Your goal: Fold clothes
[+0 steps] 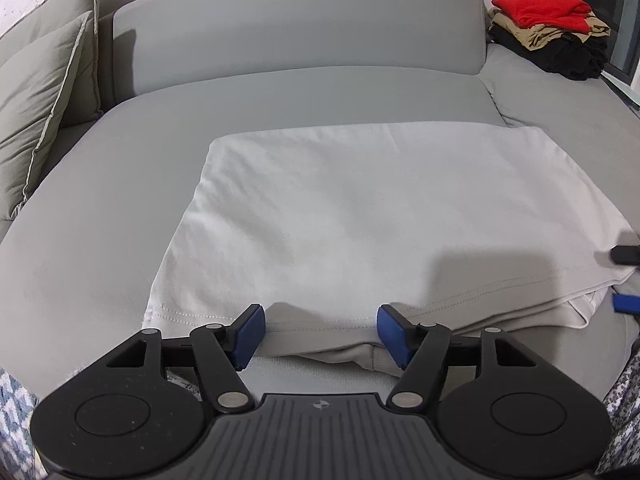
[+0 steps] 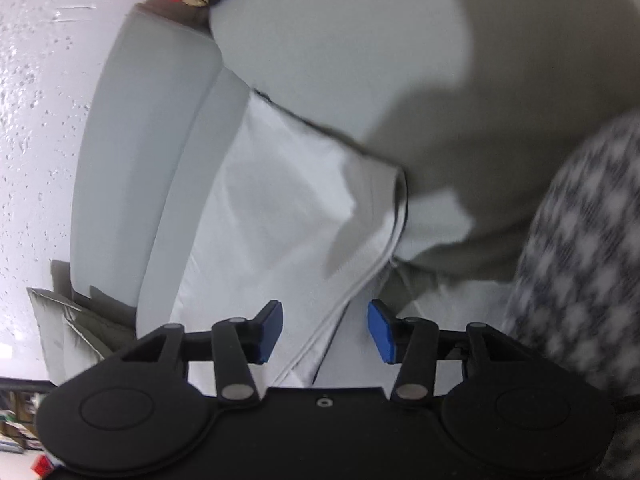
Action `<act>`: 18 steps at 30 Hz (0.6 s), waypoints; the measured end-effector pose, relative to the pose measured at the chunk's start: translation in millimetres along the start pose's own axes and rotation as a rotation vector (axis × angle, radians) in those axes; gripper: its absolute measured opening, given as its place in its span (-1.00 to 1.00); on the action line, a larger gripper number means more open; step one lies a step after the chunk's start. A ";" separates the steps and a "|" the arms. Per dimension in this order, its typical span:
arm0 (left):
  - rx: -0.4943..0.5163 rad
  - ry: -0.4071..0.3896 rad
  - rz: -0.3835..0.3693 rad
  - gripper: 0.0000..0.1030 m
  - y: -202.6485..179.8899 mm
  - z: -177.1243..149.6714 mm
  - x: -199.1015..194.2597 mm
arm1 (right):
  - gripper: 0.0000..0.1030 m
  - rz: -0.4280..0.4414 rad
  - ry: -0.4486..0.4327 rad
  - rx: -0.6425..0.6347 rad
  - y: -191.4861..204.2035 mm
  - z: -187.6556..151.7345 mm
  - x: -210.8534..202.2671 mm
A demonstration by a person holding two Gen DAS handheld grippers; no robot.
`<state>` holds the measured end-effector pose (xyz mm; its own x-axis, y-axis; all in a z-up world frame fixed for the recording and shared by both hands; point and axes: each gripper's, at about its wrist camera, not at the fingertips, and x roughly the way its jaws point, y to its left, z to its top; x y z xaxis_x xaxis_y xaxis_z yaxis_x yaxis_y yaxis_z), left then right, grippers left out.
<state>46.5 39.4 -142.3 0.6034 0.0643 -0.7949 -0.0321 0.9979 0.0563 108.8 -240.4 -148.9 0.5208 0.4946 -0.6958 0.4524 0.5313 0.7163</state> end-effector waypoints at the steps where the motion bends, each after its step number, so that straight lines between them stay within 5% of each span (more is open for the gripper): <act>1: -0.003 0.001 -0.002 0.25 0.8 0.0 0.3 | -0.12 0.021 -0.008 0.028 -4.1 0.5 0.2; 6: -0.005 0.001 0.000 0.28 0.0 0.2 2.2 | -0.11 0.091 -0.020 0.121 -19.7 8.5 5.0; 14: -0.023 0.002 -0.010 0.28 5.0 0.3 -0.7 | -0.01 0.105 -0.255 -0.016 -15.6 5.5 17.7; 17: -0.074 -0.026 -0.025 0.22 16.3 -0.5 -12.5 | -0.09 0.125 -0.291 0.008 -19.1 7.1 13.3; 18: -0.094 -0.029 -0.022 0.21 21.2 0.0 -13.7 | -0.27 0.140 -0.292 0.029 -20.6 8.6 11.8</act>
<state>37.6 59.7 -130.2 0.6276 0.0435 -0.7773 -0.0926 0.9955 -0.0191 111.9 -251.4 -171.4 0.7629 0.3411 -0.5493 0.3803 0.4502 0.8079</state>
